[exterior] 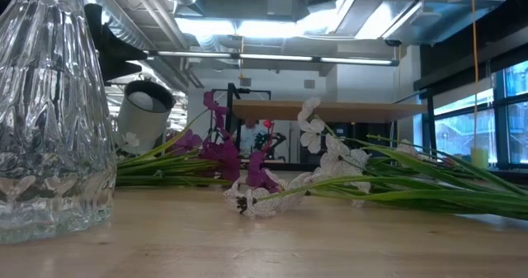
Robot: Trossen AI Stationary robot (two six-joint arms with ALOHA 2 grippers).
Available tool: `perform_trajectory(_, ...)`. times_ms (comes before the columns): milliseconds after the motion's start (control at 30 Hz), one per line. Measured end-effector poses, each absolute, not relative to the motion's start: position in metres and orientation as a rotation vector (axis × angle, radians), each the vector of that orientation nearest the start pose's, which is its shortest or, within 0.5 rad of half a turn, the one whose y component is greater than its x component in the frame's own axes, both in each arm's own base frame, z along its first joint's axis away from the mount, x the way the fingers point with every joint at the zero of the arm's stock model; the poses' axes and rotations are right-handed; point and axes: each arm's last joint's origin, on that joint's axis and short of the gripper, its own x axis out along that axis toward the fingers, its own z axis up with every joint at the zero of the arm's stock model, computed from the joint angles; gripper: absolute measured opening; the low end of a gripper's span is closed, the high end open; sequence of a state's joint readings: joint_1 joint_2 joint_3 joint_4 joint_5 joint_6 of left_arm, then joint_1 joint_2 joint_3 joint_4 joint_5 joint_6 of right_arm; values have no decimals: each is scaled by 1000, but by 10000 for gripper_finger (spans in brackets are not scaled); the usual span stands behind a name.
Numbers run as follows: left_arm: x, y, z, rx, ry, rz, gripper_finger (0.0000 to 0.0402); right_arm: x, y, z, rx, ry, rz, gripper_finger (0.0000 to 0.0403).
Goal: Pick and place flowers into a vace then onto a shelf
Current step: Put the left purple flowers into the right transparent vase
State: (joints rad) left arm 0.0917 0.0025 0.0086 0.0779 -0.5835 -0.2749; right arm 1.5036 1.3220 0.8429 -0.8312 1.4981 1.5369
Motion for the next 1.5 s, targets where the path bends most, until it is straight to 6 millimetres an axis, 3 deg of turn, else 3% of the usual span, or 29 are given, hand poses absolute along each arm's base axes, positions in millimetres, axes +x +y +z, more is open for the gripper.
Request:
perform_trajectory(700,90,24,173,-285,-176,659,196,43,215,230,201,180,-39,10)
perform_trajectory(1500,90,24,173,-284,-171,662,196,60,215,216,184,298,-120,10)
